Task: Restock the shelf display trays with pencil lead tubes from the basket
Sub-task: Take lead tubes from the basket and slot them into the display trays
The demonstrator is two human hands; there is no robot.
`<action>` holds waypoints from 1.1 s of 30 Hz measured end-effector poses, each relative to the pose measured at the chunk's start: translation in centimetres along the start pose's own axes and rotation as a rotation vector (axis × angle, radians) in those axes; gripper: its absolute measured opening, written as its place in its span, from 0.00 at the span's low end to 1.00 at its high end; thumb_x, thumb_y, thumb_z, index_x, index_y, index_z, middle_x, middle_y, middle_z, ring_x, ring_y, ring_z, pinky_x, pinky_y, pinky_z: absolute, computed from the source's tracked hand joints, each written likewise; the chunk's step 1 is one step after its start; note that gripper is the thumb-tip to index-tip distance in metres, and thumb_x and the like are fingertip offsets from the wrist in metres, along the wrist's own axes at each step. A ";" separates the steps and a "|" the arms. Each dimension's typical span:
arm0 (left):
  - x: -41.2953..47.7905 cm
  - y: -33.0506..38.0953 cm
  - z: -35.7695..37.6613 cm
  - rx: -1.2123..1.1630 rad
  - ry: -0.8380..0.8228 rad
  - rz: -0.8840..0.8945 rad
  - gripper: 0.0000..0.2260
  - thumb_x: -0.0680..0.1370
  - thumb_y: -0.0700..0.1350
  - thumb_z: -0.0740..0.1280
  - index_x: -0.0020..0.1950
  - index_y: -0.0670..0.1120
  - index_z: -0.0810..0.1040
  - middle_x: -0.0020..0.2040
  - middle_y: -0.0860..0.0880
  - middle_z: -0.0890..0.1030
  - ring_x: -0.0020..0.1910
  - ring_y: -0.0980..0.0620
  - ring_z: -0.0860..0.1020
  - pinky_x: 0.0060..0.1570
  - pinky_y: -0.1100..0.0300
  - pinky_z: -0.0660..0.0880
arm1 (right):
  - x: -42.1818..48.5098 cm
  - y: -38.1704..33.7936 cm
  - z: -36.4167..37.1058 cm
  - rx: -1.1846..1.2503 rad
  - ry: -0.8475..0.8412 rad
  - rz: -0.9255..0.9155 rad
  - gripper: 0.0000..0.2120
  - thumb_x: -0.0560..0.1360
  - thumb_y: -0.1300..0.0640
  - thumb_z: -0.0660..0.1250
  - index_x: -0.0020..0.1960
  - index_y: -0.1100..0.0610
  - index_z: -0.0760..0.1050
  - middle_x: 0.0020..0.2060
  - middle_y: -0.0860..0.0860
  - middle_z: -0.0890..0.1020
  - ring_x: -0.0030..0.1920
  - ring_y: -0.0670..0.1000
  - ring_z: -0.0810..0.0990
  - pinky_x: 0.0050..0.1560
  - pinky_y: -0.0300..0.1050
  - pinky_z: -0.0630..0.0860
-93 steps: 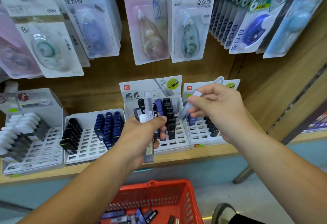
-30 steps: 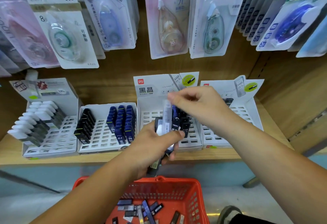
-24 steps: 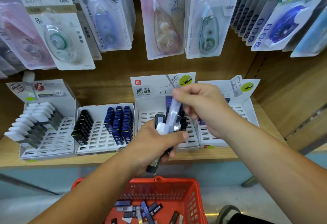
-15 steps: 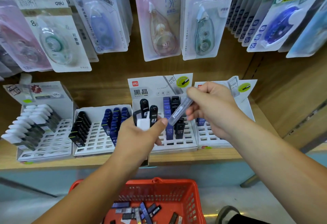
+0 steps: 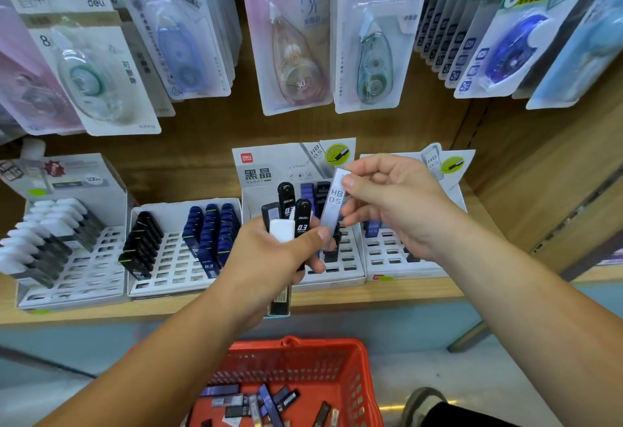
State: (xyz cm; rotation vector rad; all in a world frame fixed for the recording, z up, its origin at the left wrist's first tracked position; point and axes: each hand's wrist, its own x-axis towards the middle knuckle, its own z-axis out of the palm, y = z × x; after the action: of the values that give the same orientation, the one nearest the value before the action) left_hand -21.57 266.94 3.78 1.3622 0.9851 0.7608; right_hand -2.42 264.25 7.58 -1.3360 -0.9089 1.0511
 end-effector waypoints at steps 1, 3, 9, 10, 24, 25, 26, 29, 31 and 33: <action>0.1 -0.2 0.0 -0.020 0.018 -0.025 0.07 0.80 0.43 0.73 0.55 0.41 0.82 0.44 0.42 0.87 0.34 0.49 0.80 0.32 0.57 0.70 | 0.1 -0.1 -0.3 -0.026 0.018 -0.034 0.04 0.80 0.66 0.70 0.54 0.65 0.77 0.38 0.61 0.83 0.35 0.56 0.83 0.36 0.48 0.83; 0.2 -0.5 -0.2 -0.062 0.057 -0.072 0.08 0.80 0.45 0.73 0.54 0.41 0.82 0.42 0.41 0.87 0.33 0.48 0.80 0.31 0.57 0.70 | 0.4 -0.4 -1.1 -0.087 0.100 -0.124 0.03 0.81 0.67 0.68 0.52 0.61 0.75 0.35 0.57 0.83 0.35 0.56 0.84 0.37 0.47 0.83; -0.3 -0.5 0.0 -0.155 -0.032 -0.196 0.12 0.81 0.51 0.70 0.49 0.42 0.78 0.37 0.42 0.78 0.32 0.46 0.77 0.31 0.54 0.77 | 1.8 2.3 -2.1 -0.555 0.120 -0.291 0.16 0.79 0.65 0.70 0.48 0.43 0.77 0.44 0.56 0.81 0.42 0.58 0.85 0.48 0.55 0.85; -0.4 -0.6 0.0 -0.164 -0.050 -0.220 0.13 0.81 0.51 0.71 0.46 0.42 0.78 0.37 0.42 0.78 0.31 0.46 0.76 0.31 0.54 0.78 | 2.1 3.0 -2.0 -0.606 0.100 -0.284 0.16 0.78 0.65 0.70 0.48 0.43 0.78 0.44 0.54 0.81 0.42 0.57 0.84 0.49 0.55 0.84; -0.7 -1.5 -0.1 -0.202 -0.133 -0.389 0.10 0.79 0.50 0.71 0.50 0.44 0.75 0.36 0.44 0.75 0.27 0.50 0.66 0.27 0.59 0.61 | 2.8 5.0 -1.9 -0.739 0.100 -0.310 0.12 0.80 0.65 0.69 0.51 0.48 0.80 0.43 0.42 0.80 0.38 0.37 0.77 0.44 0.27 0.70; -0.8 -1.4 -0.1 -0.206 -0.133 -0.378 0.10 0.80 0.49 0.71 0.50 0.44 0.75 0.35 0.45 0.75 0.26 0.50 0.66 0.27 0.59 0.61 | 2.9 4.9 -1.8 -0.736 0.092 -0.312 0.12 0.79 0.66 0.69 0.51 0.48 0.80 0.43 0.42 0.81 0.40 0.38 0.78 0.45 0.28 0.71; -0.8 -1.4 -0.2 -0.191 -0.131 -0.359 0.09 0.81 0.48 0.70 0.49 0.43 0.75 0.34 0.45 0.75 0.26 0.51 0.67 0.28 0.59 0.61 | 3.0 4.9 -1.6 -0.736 0.079 -0.316 0.13 0.79 0.67 0.69 0.50 0.48 0.80 0.43 0.42 0.81 0.41 0.38 0.78 0.47 0.31 0.73; -1.0 -1.2 -0.3 -0.141 -0.115 -0.318 0.09 0.83 0.46 0.67 0.49 0.40 0.74 0.28 0.48 0.76 0.22 0.52 0.68 0.27 0.59 0.61 | 3.1 4.8 -1.3 -0.757 0.040 -0.314 0.14 0.77 0.70 0.69 0.47 0.50 0.81 0.43 0.43 0.83 0.44 0.41 0.81 0.50 0.35 0.74; -0.9 -1.1 -0.5 -0.136 -0.110 -0.297 0.09 0.83 0.45 0.67 0.52 0.39 0.75 0.30 0.46 0.79 0.22 0.52 0.70 0.24 0.61 0.62 | 3.1 4.7 -1.3 -0.766 0.040 -0.314 0.15 0.76 0.71 0.69 0.46 0.50 0.81 0.43 0.44 0.83 0.45 0.41 0.81 0.49 0.34 0.75; -0.8 -1.1 -0.7 -0.148 -0.113 -0.272 0.08 0.82 0.45 0.68 0.52 0.40 0.75 0.37 0.42 0.83 0.25 0.50 0.73 0.24 0.61 0.62 | 3.1 4.7 -1.4 -0.771 0.048 -0.318 0.17 0.76 0.71 0.68 0.45 0.48 0.80 0.43 0.43 0.83 0.45 0.39 0.81 0.48 0.33 0.75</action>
State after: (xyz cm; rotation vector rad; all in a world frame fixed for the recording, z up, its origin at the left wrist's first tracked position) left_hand -22.62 266.42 2.81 1.1037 0.9796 0.5349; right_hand -0.49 266.57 2.58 -1.7424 -1.5185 0.4150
